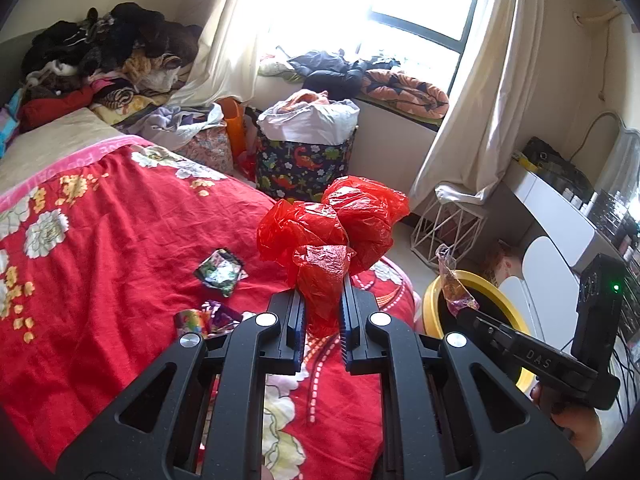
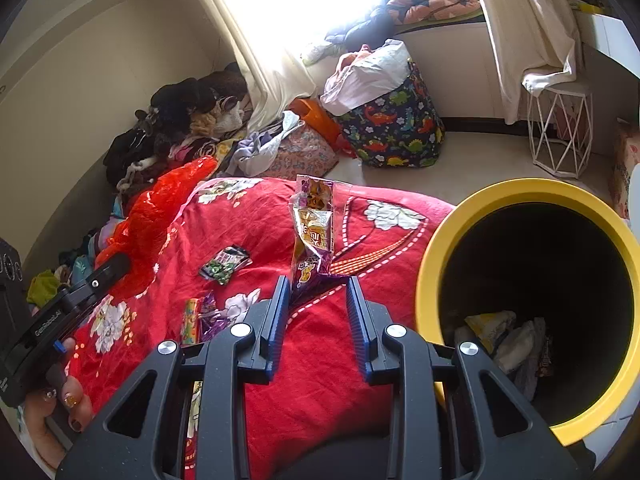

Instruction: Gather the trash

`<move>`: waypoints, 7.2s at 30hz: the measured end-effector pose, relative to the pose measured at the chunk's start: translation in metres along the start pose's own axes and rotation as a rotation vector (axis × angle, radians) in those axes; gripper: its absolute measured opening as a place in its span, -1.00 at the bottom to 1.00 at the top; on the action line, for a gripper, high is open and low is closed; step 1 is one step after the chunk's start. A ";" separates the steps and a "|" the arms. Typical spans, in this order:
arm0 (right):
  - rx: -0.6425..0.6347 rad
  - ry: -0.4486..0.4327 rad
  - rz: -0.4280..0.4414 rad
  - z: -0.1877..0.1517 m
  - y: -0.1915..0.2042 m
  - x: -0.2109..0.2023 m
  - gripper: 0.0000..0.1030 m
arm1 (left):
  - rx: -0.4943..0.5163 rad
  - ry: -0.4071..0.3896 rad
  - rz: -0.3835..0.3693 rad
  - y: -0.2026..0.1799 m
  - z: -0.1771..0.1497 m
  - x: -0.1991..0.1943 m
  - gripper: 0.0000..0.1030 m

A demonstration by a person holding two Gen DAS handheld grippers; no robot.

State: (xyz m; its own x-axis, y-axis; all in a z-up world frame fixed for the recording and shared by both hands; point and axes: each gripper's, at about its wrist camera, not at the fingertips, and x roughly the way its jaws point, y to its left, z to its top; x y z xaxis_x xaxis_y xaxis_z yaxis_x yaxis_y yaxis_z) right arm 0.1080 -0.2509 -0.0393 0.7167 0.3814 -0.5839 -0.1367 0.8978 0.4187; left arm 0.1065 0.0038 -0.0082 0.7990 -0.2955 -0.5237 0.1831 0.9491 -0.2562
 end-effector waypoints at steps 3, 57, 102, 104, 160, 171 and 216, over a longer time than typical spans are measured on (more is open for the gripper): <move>0.009 -0.007 -0.010 0.001 -0.005 -0.004 -0.46 | 0.010 0.000 -0.012 -0.006 0.000 0.000 -0.83; 0.181 -0.142 -0.244 0.001 -0.108 -0.057 -0.46 | 0.227 0.086 -0.200 -0.129 -0.035 0.037 -0.83; 0.365 -0.087 -0.323 -0.015 -0.172 -0.053 0.27 | 0.270 0.273 -0.203 -0.177 -0.074 0.113 0.79; 0.355 -0.089 -0.323 -0.014 -0.169 -0.052 0.30 | 0.267 0.265 -0.199 -0.175 -0.073 0.111 0.79; -0.206 0.124 -0.002 -0.008 0.089 0.083 0.41 | -0.028 0.057 0.245 0.083 -0.042 -0.009 0.69; -0.209 0.254 0.054 -0.021 0.134 0.149 0.05 | -0.107 0.172 0.175 0.108 -0.077 -0.005 0.11; -0.002 0.028 0.092 0.008 0.036 0.045 -0.80 | -0.048 0.103 -0.002 0.025 -0.040 0.004 -0.77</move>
State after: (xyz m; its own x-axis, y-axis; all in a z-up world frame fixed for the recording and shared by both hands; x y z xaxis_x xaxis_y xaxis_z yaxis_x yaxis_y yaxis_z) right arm 0.1407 -0.2035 -0.0452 0.6814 0.4687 -0.5622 -0.2030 0.8590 0.4701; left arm 0.0919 0.0221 -0.0493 0.7350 -0.3097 -0.6032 0.1553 0.9428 -0.2948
